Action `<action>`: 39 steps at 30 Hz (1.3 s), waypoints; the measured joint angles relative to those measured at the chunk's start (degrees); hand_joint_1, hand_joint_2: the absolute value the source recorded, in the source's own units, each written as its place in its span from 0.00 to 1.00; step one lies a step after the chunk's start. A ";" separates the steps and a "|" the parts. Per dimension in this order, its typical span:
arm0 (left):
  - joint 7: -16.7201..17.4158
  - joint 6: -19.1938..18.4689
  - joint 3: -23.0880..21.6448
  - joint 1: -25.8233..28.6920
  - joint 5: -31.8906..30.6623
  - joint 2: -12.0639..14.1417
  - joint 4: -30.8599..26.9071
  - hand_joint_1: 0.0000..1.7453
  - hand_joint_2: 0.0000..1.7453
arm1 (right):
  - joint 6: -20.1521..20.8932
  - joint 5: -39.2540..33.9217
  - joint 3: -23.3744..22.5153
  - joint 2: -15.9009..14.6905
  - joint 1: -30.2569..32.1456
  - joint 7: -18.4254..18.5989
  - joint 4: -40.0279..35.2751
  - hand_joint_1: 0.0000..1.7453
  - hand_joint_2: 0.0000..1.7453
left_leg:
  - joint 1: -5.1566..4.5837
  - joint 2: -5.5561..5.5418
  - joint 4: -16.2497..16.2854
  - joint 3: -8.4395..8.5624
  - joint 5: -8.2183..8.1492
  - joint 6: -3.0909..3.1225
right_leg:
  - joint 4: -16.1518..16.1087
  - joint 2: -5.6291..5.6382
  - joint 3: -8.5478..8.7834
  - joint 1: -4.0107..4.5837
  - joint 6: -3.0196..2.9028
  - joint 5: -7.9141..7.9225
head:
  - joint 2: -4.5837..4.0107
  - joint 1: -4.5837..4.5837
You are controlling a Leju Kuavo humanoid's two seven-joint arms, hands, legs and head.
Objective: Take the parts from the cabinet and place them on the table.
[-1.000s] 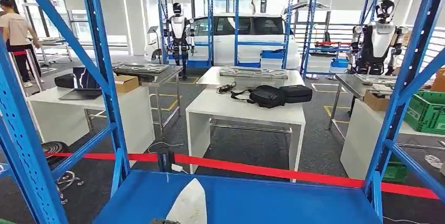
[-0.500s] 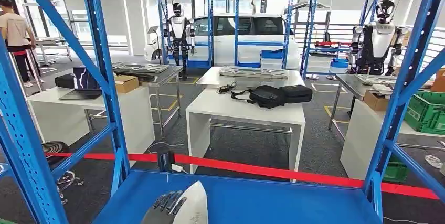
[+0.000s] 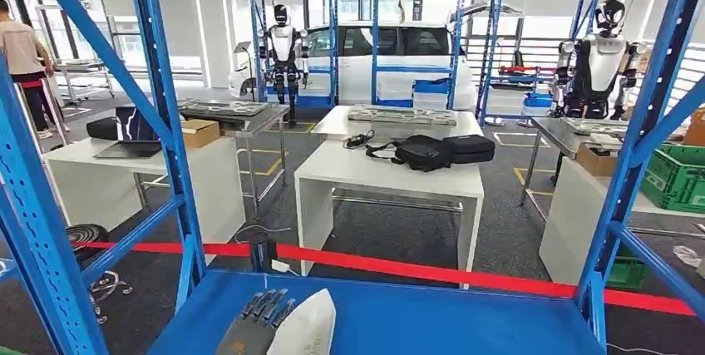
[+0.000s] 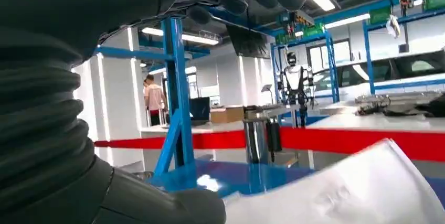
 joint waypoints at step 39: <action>1.43 -11.81 10.25 -3.36 -1.75 24.16 -0.17 0.00 1.00 | 0.89 1.16 -4.20 0.61 1.02 -1.75 0.02 0.00 0.00 | 0.20 0.81 -0.35 1.02 -0.32 -0.62 | 0.05 0.72 0.48 -0.02 -0.46 -0.27 | 0.00 0.02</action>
